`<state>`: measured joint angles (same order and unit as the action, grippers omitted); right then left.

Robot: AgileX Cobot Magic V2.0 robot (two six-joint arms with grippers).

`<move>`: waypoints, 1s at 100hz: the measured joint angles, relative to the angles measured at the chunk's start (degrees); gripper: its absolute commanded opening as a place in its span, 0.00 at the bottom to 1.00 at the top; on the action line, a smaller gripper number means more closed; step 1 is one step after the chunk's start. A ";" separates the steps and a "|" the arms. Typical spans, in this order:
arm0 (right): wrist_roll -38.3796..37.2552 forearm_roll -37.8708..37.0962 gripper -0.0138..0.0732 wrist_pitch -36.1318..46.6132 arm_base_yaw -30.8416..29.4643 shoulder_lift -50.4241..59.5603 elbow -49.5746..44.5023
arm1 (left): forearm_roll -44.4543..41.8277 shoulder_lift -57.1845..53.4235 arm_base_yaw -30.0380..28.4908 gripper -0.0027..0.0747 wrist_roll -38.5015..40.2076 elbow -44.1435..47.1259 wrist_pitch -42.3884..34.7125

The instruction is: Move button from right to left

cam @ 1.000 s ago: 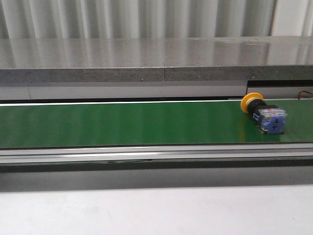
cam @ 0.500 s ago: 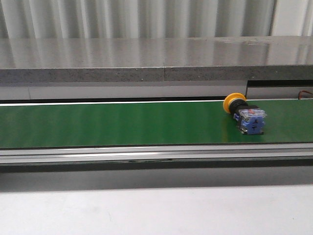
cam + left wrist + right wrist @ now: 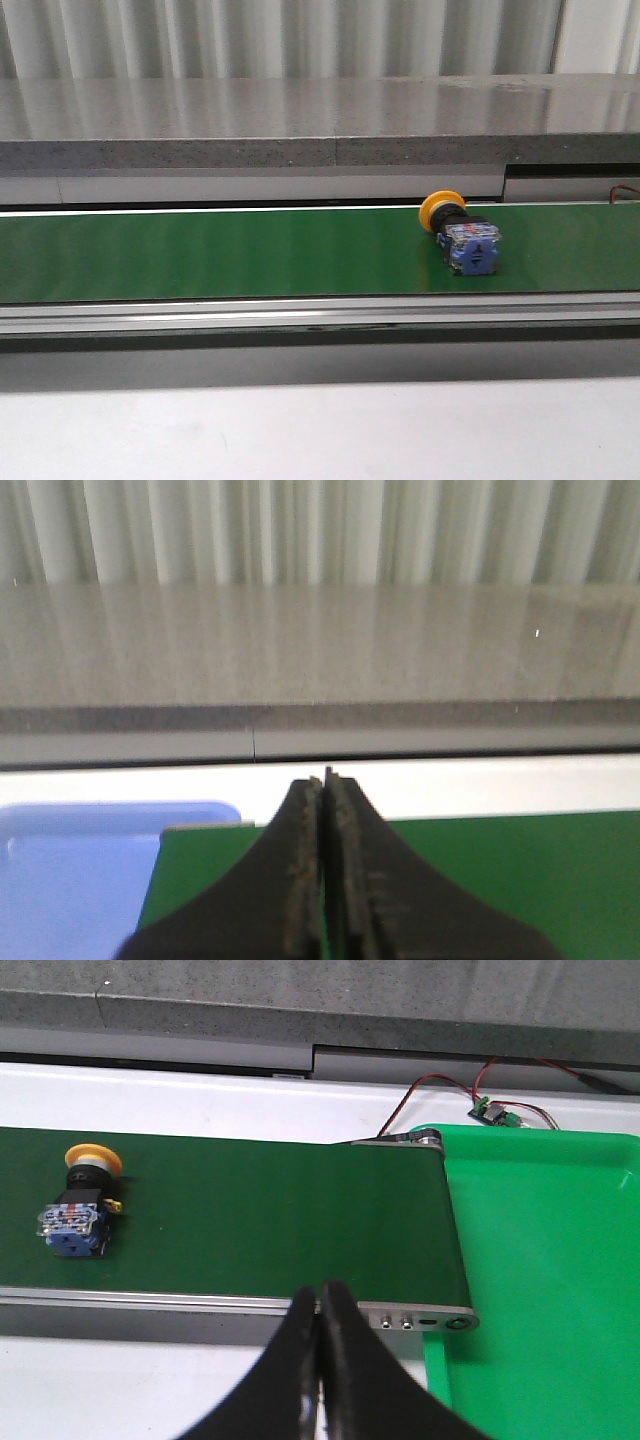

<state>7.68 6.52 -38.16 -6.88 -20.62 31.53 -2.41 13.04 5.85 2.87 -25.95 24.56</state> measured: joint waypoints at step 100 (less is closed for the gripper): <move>0.00 0.00 0.08 0.00 0.00 0.00 0.00 | 5.20 24.13 0.00 0.52 -0.40 -14.65 14.80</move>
<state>7.68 6.52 -38.16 -6.88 -20.62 31.53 2.79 37.17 5.85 2.47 -40.59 39.36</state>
